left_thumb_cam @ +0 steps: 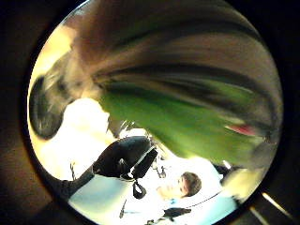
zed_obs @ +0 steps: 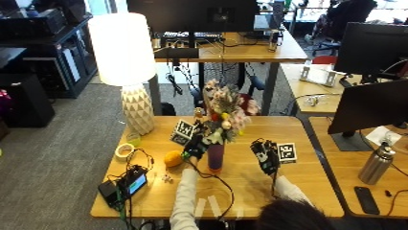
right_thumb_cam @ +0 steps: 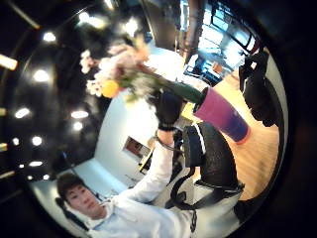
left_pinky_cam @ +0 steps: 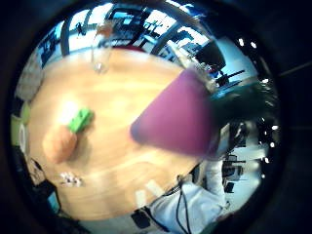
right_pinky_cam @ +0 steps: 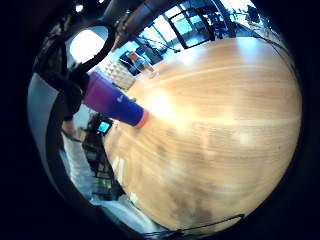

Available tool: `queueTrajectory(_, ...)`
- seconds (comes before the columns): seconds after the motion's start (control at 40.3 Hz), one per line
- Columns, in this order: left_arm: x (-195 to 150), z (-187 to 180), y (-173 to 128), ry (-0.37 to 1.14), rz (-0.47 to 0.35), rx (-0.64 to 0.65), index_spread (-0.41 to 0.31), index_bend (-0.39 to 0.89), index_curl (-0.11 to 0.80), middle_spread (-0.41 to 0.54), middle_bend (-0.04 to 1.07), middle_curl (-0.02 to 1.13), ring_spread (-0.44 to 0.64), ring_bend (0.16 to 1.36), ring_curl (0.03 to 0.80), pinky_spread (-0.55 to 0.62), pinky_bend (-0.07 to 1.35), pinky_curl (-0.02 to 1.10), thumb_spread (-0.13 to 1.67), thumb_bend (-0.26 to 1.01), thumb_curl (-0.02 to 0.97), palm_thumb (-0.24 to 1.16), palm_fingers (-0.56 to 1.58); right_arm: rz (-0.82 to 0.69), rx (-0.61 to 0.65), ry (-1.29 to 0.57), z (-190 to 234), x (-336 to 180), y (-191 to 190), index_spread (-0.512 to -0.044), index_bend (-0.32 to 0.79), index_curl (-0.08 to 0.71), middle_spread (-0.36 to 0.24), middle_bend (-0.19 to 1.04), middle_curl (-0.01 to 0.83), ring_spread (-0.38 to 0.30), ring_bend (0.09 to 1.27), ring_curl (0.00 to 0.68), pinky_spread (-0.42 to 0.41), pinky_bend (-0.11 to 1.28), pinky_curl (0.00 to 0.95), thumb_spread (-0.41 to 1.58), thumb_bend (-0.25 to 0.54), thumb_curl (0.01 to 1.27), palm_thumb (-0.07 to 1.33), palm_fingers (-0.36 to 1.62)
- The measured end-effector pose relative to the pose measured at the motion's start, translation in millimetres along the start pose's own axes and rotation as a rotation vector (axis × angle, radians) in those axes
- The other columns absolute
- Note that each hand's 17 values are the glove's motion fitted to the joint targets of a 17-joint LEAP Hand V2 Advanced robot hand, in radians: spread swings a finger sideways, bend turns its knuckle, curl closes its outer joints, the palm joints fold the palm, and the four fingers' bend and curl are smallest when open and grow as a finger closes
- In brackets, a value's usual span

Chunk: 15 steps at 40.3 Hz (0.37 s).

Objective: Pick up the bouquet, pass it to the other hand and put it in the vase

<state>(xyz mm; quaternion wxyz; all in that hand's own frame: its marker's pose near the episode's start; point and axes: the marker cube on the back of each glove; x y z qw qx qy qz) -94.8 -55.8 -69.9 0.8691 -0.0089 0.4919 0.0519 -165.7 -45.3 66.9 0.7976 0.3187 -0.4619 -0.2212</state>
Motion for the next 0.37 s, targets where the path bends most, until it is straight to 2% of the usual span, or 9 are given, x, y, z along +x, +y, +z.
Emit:
queueTrajectory(0.025, -12, 3, -1, -0.026, -0.059, 0.025, -0.087, 0.01, 0.440, -0.103, 0.50, 0.58, -0.10, 0.76, 0.572, -0.05, 0.62, 0.53, 0.60, -0.16, 0.575, 0.28, -0.28, 0.004, -0.003, -0.002, 0, 3, 0, -0.169, 0.15, 0.395, -0.072, 0.51, 0.490, -0.145, 0.67, 0.451, -0.211, 0.48, 0.413, 1.12, -0.019, 0.39, 0.72, 1.25)
queueTrajectory(0.05, -18, 3, 4, -0.043, -0.079, 0.046, -0.047, 0.01, 0.411, -0.052, 0.44, 0.56, -0.04, 0.74, 0.545, 0.00, 0.62, 0.51, 0.62, -0.14, 0.560, 0.26, -0.30, 0.022, -0.005, -0.007, -1, 6, 1, -0.169, 0.15, 0.395, -0.072, 0.51, 0.490, -0.145, 0.67, 0.452, -0.211, 0.48, 0.413, 1.12, -0.019, 0.39, 0.72, 1.25)
queueTrajectory(0.124, -39, -2, 17, -0.062, -0.020, 0.102, 0.034, 0.00, 0.330, 0.079, 0.30, 0.44, 0.11, 0.66, 0.424, 0.16, 0.56, 0.42, 0.66, -0.09, 0.524, 0.22, -0.30, 0.084, -0.007, -0.048, -3, 13, 3, -0.169, 0.15, 0.395, -0.072, 0.50, 0.491, -0.145, 0.66, 0.452, -0.211, 0.48, 0.414, 1.12, -0.019, 0.39, 0.72, 1.25)
queueTrajectory(0.198, -50, -4, 29, -0.019, 0.011, 0.092, 0.089, -0.01, 0.273, 0.163, 0.24, 0.36, 0.22, 0.62, 0.357, 0.27, 0.52, 0.37, 0.69, -0.07, 0.497, 0.21, -0.25, 0.078, -0.010, -0.068, -6, 22, 1, -0.169, 0.15, 0.395, -0.072, 0.50, 0.492, -0.145, 0.66, 0.453, -0.211, 0.47, 0.413, 1.12, -0.019, 0.39, 0.72, 1.25)
queueTrajectory(0.248, -48, -4, 35, 0.054, 0.094, 0.050, 0.109, 0.00, 0.242, 0.204, 0.22, 0.33, 0.27, 0.61, 0.336, 0.33, 0.51, 0.35, 0.70, -0.06, 0.482, 0.20, -0.23, 0.076, -0.039, -0.065, -7, 28, -1, -0.169, 0.15, 0.396, -0.069, 0.50, 0.491, -0.146, 0.67, 0.454, -0.211, 0.47, 0.414, 1.13, -0.017, 0.39, 0.72, 1.25)
queueTrajectory(0.273, -49, -5, 36, 0.064, 0.123, 0.043, 0.115, 0.00, 0.231, 0.221, 0.21, 0.33, 0.29, 0.61, 0.329, 0.35, 0.51, 0.34, 0.71, -0.06, 0.475, 0.20, -0.22, 0.081, -0.072, -0.072, -7, 30, -2, -0.170, 0.15, 0.397, -0.068, 0.50, 0.492, -0.146, 0.66, 0.453, -0.209, 0.46, 0.413, 1.13, -0.017, 0.39, 0.72, 1.24)
queueTrajectory(0.322, -51, -8, 37, 0.026, 0.112, 0.064, 0.124, 0.02, 0.210, 0.249, 0.20, 0.32, 0.33, 0.60, 0.320, 0.39, 0.50, 0.33, 0.72, -0.05, 0.462, 0.19, -0.22, 0.120, -0.178, -0.088, -5, 34, -3, -0.176, 0.12, 0.387, -0.071, 0.48, 0.488, -0.147, 0.66, 0.454, -0.206, 0.47, 0.415, 1.13, -0.018, 0.39, 0.72, 1.19)
queueTrajectory(0.372, -50, -8, 36, 0.040, 0.130, 0.067, 0.126, 0.02, 0.190, 0.271, 0.19, 0.31, 0.36, 0.60, 0.314, 0.43, 0.49, 0.33, 0.72, -0.05, 0.451, 0.19, -0.21, 0.202, -0.292, -0.075, -3, 37, -1, -0.198, 0.02, 0.345, -0.082, 0.44, 0.476, -0.139, 0.64, 0.449, -0.172, 0.50, 0.419, 1.11, -0.029, 0.39, 0.71, 0.99)
